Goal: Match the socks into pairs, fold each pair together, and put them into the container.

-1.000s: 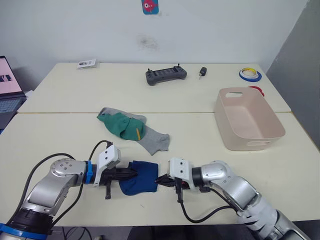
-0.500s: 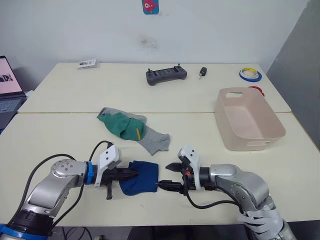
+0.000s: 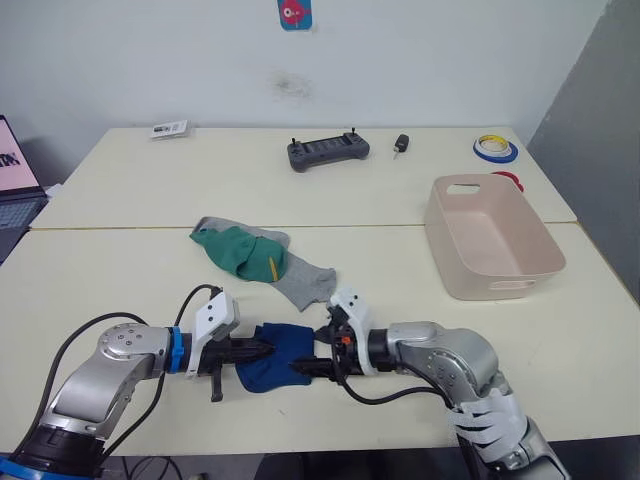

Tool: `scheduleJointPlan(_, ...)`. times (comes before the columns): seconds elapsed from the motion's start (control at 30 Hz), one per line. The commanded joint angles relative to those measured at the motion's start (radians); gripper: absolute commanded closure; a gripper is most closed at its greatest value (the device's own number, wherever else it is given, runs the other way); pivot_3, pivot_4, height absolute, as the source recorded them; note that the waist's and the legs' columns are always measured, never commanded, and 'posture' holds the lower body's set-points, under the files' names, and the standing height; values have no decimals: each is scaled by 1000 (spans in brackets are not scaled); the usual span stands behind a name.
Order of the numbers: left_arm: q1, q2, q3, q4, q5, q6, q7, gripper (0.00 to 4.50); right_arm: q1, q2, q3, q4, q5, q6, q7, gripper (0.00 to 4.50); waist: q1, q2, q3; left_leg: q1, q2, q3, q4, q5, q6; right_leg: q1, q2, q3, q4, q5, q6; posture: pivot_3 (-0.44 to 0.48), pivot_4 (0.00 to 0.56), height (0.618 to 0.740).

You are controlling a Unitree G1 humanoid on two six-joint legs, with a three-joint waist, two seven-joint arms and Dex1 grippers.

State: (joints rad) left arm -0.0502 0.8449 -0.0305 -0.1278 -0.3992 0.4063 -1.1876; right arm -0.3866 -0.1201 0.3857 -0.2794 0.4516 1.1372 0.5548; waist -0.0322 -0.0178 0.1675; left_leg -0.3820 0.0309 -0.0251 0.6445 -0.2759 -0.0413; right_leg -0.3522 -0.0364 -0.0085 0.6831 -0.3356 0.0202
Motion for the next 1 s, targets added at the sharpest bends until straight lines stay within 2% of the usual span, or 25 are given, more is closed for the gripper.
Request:
scheduleJointPlan(0.03, 19, -7, -11, -1, 7, 7, 4, 4500, -14, 23, 29, 46, -7, -8, -14, 186, 0, 0, 0, 0, 0, 0, 0, 0, 0, 0, 0, 0, 0, 0, 0, 0, 150, 740)
scheduleJointPlan(0.23, 25, -4, -6, 0, 8, 6, 6, 4500, -28, 51, 21, 89, 0, -27, -16, 186, 0, 0, 0, 0, 0, 0, 0, 0, 0, 0, 0, 0, 0, 0, 0, 0, 150, 740)
scheduleJointPlan(0.3, 27, -4, -5, -1, 7, 6, 7, 4500, -29, 51, 22, 102, -7, -38, -18, 577, 0, 0, 0, 0, 0, 0, 0, 0, 0, 0, 0, 0, 0, 0, 0, 0, 150, 740)
scheduleJointPlan(0.4, 30, -2, -1, 1, 7, 3, 7, 4500, -29, 46, 24, 115, -15, -57, -21, 1478, -1, 0, 0, 0, 0, 0, 0, 0, 0, 0, 0, 0, 0, 0, 0, 0, 150, 740)
scheduleJointPlan(0.67, 32, -4, 10, 4, 2, 3, 16, 4500, -34, 37, 40, 91, -29, -98, -15, 4384, -1, 0, 0, 0, 0, 0, -1, 0, 0, -1, 0, 1, -1, 0, 0, 0, 150, 740)
scheduleJointPlan(0.83, 30, -8, 27, 1, -14, 14, 24, 4500, -39, 15, 35, 66, -39, -122, -13, 4491, 0, 0, 0, 0, 0, 0, -1, 0, 0, -1, 0, 0, 0, 0, 0, 0, 150, 740)
scheduleJointPlan(1.0, 28, 10, 83, -30, -84, 69, 20, 4500, -39, -54, 11, -15, -37, -131, -4, 4491, 0, 0, 0, -2, 0, 0, 0, 0, 0, -1, 0, 0, -1, 0, 0, 0, 150, 740)
